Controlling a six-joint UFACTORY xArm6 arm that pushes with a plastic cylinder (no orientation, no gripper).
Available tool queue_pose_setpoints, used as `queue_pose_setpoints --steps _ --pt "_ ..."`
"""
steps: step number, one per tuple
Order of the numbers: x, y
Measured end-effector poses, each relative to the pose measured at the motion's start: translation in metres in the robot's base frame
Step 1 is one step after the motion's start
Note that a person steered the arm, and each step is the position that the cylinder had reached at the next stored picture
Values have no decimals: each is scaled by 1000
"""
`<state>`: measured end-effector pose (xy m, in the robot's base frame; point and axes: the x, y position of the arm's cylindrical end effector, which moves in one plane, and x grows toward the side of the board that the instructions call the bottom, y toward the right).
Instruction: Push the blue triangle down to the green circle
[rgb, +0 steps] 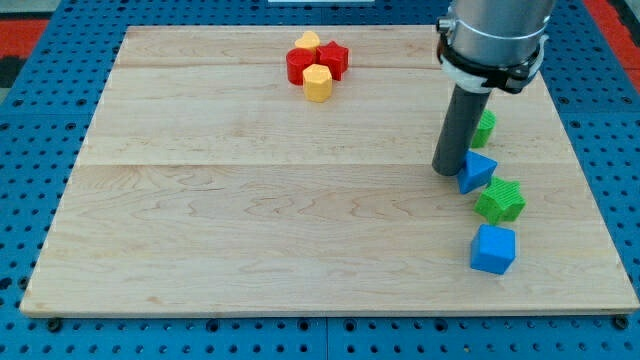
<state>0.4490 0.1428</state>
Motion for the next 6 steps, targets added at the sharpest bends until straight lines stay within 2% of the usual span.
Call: queue_pose_setpoints --steps 1,2,3,4,5,6 --pt "27 -33" --pt "42 7" --pt "15 31" --pt "12 40" --pt "13 14" --pt "15 51"
